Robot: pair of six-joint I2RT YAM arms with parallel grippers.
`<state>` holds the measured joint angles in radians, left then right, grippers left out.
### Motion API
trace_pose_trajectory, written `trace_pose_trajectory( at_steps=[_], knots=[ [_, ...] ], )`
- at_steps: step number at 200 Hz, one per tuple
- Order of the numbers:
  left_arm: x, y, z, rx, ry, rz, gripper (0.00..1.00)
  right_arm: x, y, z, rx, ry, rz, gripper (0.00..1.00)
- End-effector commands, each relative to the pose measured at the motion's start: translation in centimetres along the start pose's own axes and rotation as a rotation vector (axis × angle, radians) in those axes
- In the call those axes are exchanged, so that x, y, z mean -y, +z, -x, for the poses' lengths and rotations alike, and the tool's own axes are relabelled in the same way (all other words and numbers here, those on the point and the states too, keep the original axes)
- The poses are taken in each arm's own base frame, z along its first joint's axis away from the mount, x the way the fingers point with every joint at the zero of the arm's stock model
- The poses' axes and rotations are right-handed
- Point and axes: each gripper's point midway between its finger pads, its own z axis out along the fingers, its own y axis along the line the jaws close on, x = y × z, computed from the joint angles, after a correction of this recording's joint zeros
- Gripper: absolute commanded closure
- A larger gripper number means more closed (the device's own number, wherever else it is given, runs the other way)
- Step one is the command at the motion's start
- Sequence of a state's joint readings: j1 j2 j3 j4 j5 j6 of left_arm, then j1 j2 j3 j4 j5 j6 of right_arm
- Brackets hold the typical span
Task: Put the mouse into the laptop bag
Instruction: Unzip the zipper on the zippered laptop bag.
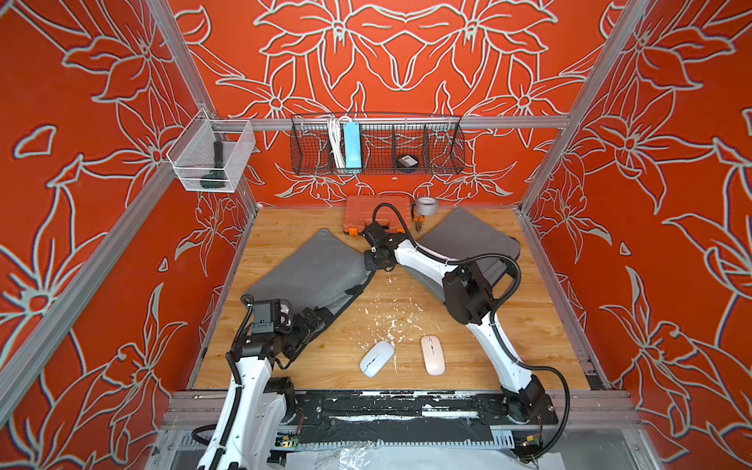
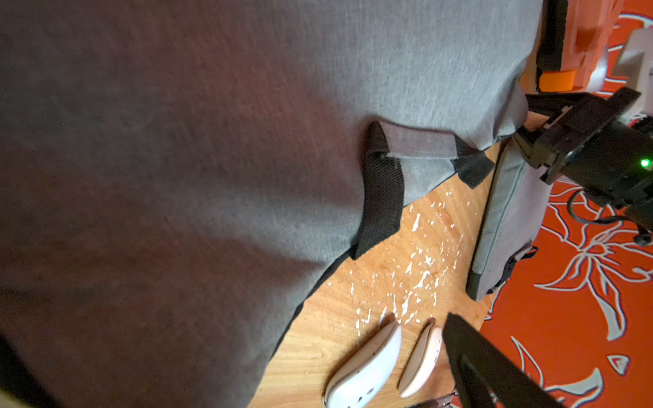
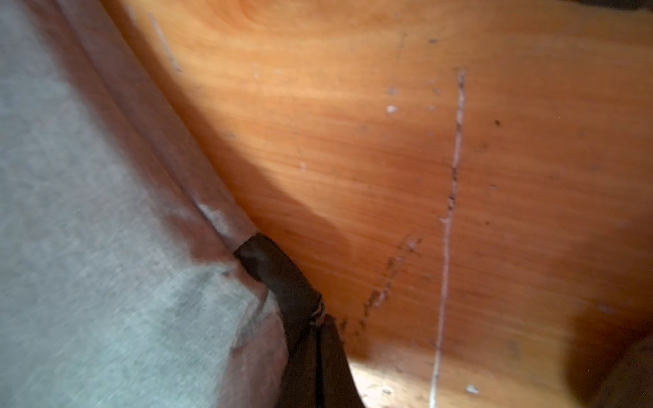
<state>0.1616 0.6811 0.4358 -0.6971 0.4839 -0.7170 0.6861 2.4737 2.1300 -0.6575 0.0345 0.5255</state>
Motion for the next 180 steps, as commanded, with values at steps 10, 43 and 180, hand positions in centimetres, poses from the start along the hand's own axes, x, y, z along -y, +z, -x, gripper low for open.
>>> trace_pose_trajectory(
  at_steps=[10, 43, 180],
  knots=[
    [0.9, -2.9, 2.1, 0.148, 0.071, 0.048, 0.02, 4.3, 0.3, -0.7, -0.065, 0.056, -0.112, 1.00],
    [-0.1, -2.6, 1.6, 0.119, 0.030, 0.090, 0.02, 5.7, 0.6, -0.4, -0.060, 0.071, -0.117, 1.00],
    [16.1, 6.2, -5.9, -0.089, 0.156, -0.339, 0.20, 2.1, 0.4, -2.4, -0.059, 0.009, 0.027, 1.00]
  ],
)
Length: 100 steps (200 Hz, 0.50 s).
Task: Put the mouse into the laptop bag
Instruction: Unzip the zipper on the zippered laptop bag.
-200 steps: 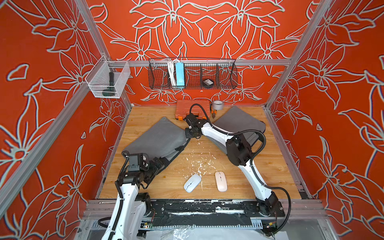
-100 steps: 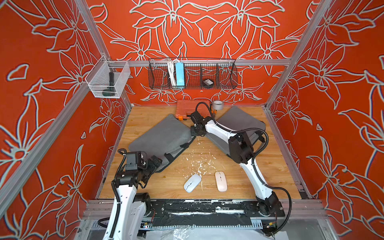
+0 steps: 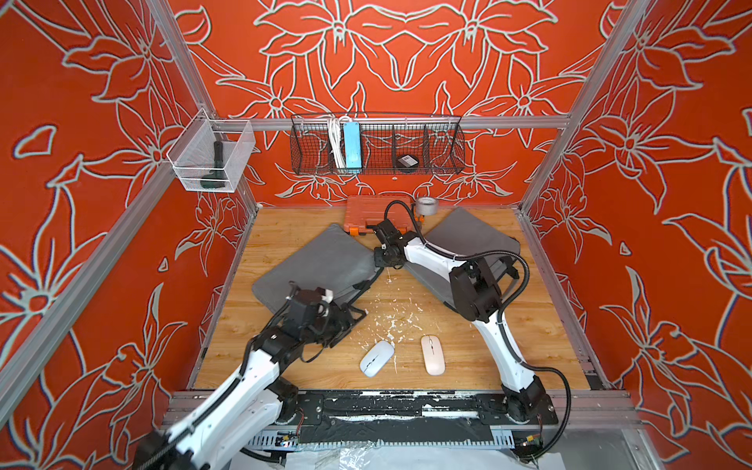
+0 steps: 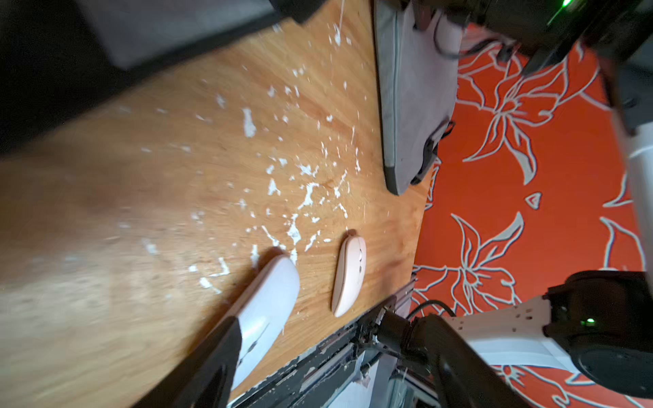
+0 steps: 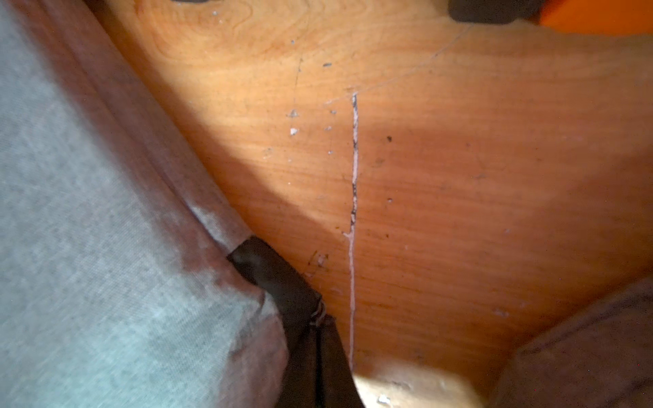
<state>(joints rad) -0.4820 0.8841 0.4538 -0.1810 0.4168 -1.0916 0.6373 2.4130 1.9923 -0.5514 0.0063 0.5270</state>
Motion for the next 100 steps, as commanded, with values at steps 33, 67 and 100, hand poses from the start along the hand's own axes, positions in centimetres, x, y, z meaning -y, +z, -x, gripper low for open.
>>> trace_pose_trajectory(
  at_steps=[33, 67, 100],
  knots=[
    [2.6, 9.1, 7.3, 0.117, -0.034, 0.067, 0.36, 0.1, 0.1, -3.1, -0.058, -0.060, 0.012, 1.00],
    [0.8, 12.2, 10.1, 0.135, -0.084, 0.122, 0.52, -0.1, -0.2, -3.4, -0.049, -0.084, 0.044, 1.00],
    [-1.6, 14.2, 12.1, 0.130, -0.151, 0.135, 0.67, -0.1, -1.0, -3.6, -0.031, -0.093, 0.067, 1.00]
  ],
)
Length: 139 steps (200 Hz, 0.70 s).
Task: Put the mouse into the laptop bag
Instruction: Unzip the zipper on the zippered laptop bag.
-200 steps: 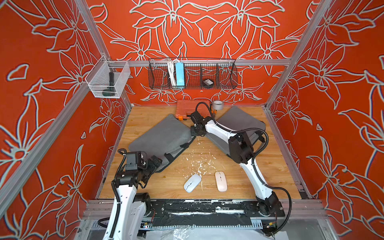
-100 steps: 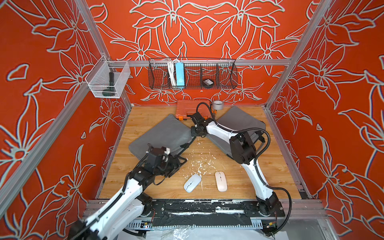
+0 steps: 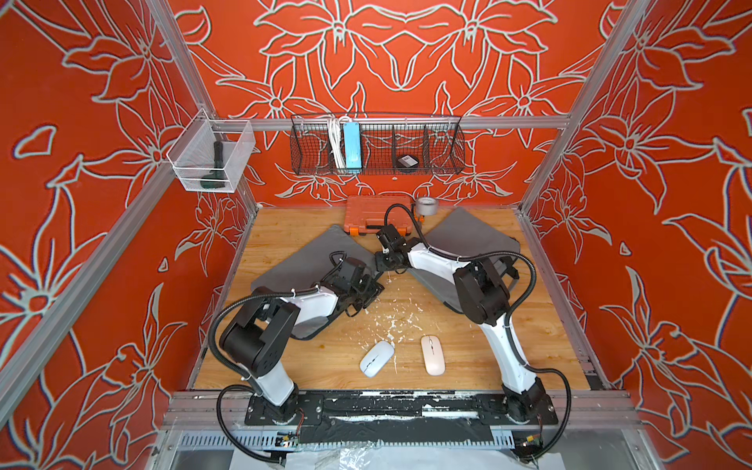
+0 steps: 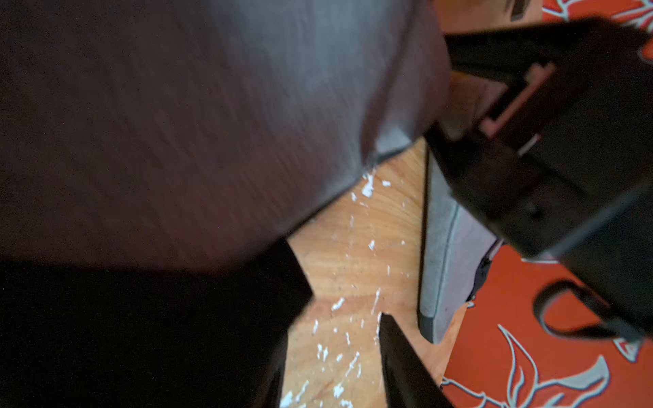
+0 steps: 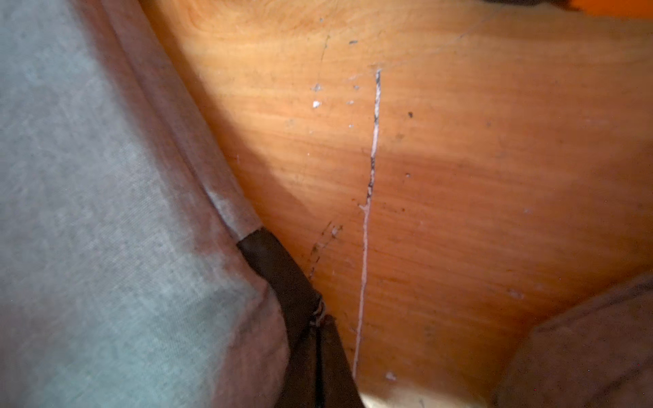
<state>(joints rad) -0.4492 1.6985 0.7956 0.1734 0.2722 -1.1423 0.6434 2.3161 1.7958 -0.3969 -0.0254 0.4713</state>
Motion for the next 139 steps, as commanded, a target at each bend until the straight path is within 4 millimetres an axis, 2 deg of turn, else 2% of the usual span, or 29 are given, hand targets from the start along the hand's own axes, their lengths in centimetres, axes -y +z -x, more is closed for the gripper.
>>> trace_pose_trajectory(
  at_steps=[1, 14, 38, 79, 108, 139],
  knots=[
    [-0.2, 1.9, 1.8, 0.006, -0.044, -0.022, 0.68, -0.1, -0.4, -2.3, -0.062, -0.032, 0.013, 1.00],
    [-1.0, 3.3, 2.4, -0.009, -0.069, 0.009, 0.72, -0.1, -0.8, -2.4, -0.054, -0.038, 0.026, 1.00],
    [-2.6, 5.2, 3.6, 0.009, -0.119, 0.066, 0.71, 0.9, -1.2, -3.6, -0.060, -0.053, 0.003, 1.00],
    [-3.7, 5.8, 5.9, 0.081, -0.190, 0.095, 0.71, 2.9, -2.2, -6.2, -0.063, -0.118, -0.035, 1.00],
    [-3.3, 5.3, 6.4, 0.110, -0.193, 0.096, 0.70, 2.7, -2.6, -7.4, -0.068, -0.147, 0.011, 1.00],
    [-1.0, 4.3, 6.2, 0.081, -0.154, 0.041, 0.68, 1.5, -2.2, -7.9, -0.089, -0.146, 0.082, 1.00]
  ],
)
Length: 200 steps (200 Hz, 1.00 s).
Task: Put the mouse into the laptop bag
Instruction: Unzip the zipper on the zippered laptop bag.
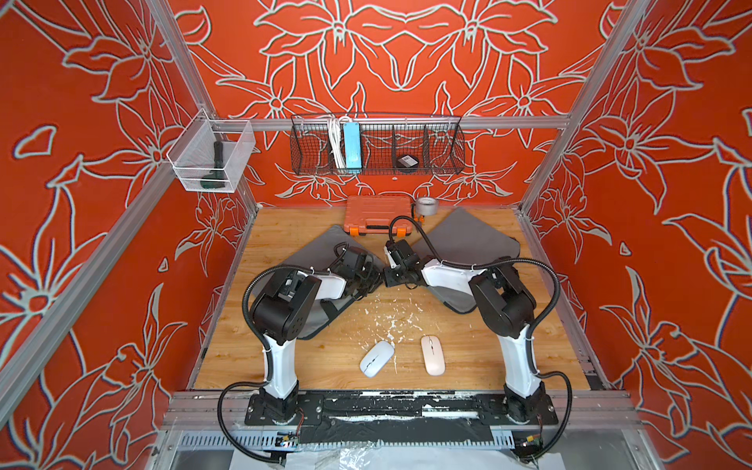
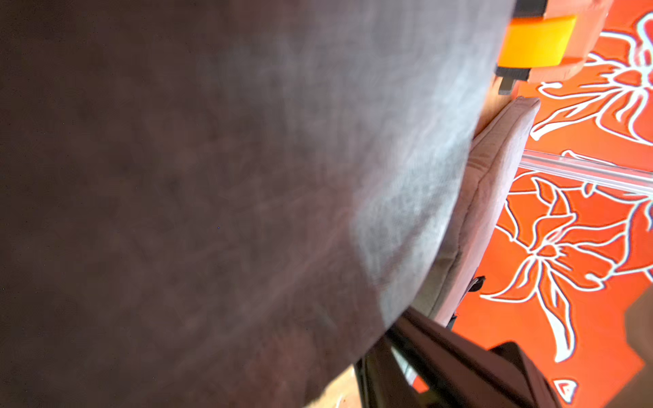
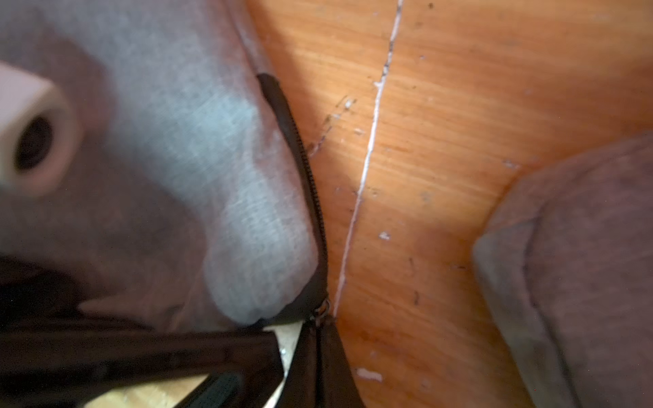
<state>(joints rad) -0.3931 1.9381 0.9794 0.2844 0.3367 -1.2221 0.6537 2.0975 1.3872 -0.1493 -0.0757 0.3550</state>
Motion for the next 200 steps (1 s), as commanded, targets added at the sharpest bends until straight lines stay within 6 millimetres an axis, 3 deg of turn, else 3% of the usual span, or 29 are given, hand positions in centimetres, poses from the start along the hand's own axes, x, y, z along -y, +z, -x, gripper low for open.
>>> trace_pose_trajectory(
  at_steps=[1, 17, 48, 62, 78, 96, 128, 154, 177, 200],
  knots=[
    [-2.7, -0.7, 2.5, 0.092, -0.047, 0.100, 0.68, 0.3, 0.3, -3.3, -0.119, -0.016, 0.013, 1.00],
    [-2.1, -2.3, 2.0, 0.090, -0.044, 0.087, 0.58, 0.6, 0.5, -3.0, -0.115, -0.003, 0.001, 1.00],
    [-1.7, -6.0, 0.7, 0.099, -0.049, 0.081, 0.23, 1.5, 0.8, -1.7, -0.095, 0.054, 0.005, 1.00],
    [-1.5, -7.8, -0.4, 0.075, -0.053, 0.065, 0.14, 2.0, 0.9, -1.2, -0.094, 0.074, 0.000, 1.00],
    [-2.6, -10.0, -1.7, 0.065, -0.086, 0.080, 0.05, 2.5, 1.1, -0.8, -0.098, 0.084, -0.006, 1.00],
    [-4.6, -13.2, -2.3, 0.112, -0.094, 0.094, 0.02, 2.9, 1.1, -0.5, -0.098, 0.086, -0.014, 1.00],
    [-10.6, -20.7, -1.5, 0.303, -0.085, 0.202, 0.02, 3.9, 1.0, -0.2, -0.106, 0.087, -0.056, 1.00],
    [-13.8, -24.8, -0.9, 0.431, -0.081, 0.216, 0.02, 4.8, 1.1, 0.5, -0.114, 0.100, -0.093, 1.00],
    [-16.5, -26.3, -0.8, 0.497, -0.094, 0.294, 0.02, 5.2, 1.3, 0.8, -0.123, 0.106, -0.119, 1.00],
    [-19.3, -23.7, -2.1, 0.395, -0.121, 0.318, 0.02, 5.2, 1.2, 0.9, -0.122, 0.109, -0.116, 1.00]
  ],
)
